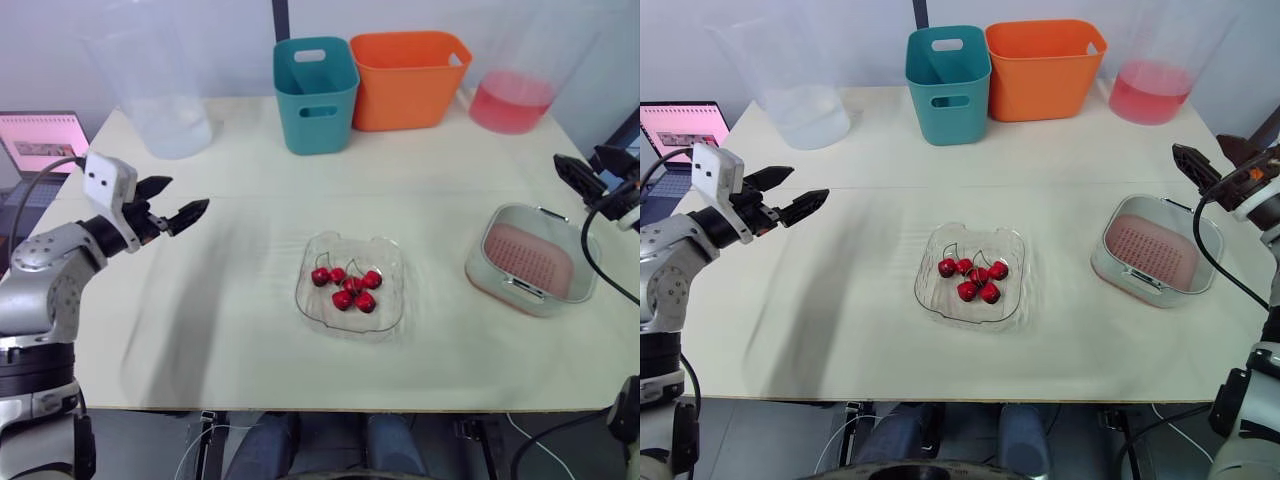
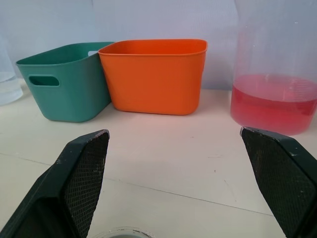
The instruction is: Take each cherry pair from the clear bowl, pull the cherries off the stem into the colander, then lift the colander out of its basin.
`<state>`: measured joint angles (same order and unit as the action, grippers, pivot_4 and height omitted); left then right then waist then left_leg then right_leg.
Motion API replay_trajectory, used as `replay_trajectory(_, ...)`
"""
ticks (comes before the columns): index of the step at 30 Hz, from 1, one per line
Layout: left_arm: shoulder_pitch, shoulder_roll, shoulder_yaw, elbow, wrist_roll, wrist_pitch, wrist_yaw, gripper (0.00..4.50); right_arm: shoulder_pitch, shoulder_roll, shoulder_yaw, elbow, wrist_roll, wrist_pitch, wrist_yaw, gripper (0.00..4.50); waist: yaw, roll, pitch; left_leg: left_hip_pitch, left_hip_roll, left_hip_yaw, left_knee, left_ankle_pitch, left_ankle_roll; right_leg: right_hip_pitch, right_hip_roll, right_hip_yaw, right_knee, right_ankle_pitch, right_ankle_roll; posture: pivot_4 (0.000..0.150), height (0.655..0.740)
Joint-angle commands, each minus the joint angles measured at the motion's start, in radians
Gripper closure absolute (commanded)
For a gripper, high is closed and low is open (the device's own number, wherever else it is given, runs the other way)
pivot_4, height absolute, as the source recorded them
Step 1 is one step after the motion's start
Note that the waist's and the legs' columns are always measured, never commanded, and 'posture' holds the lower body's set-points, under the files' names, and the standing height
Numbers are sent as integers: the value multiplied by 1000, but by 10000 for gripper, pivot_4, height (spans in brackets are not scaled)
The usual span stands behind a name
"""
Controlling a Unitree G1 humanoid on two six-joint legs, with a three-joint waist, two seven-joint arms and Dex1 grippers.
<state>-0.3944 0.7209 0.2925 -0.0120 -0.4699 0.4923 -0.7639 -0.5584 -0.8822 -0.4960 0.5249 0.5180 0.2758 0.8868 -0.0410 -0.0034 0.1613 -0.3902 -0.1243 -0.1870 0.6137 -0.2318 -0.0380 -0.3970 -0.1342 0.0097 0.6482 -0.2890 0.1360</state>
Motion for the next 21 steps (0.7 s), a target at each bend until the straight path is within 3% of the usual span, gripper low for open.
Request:
replay_trajectory(1, -17, 13, 13, -6, 1, -22, -4, 0, -19, -21, -21, -21, 6, -23, 4, 167, 0, 0, 0, 0, 0, 0, 0, 0, 0, 0, 0, 0, 0, 0, 0, 1500, 7400)
replay_trajectory(21, -24, 18, 13, 12, 6, -41, -8, 0, -14, -12, -12, -28, -3, -30, -4, 167, 0, 0, 0, 0, 0, 1, 0, 0, 0, 0, 0, 1, 0, 0, 0, 1500, 7400)
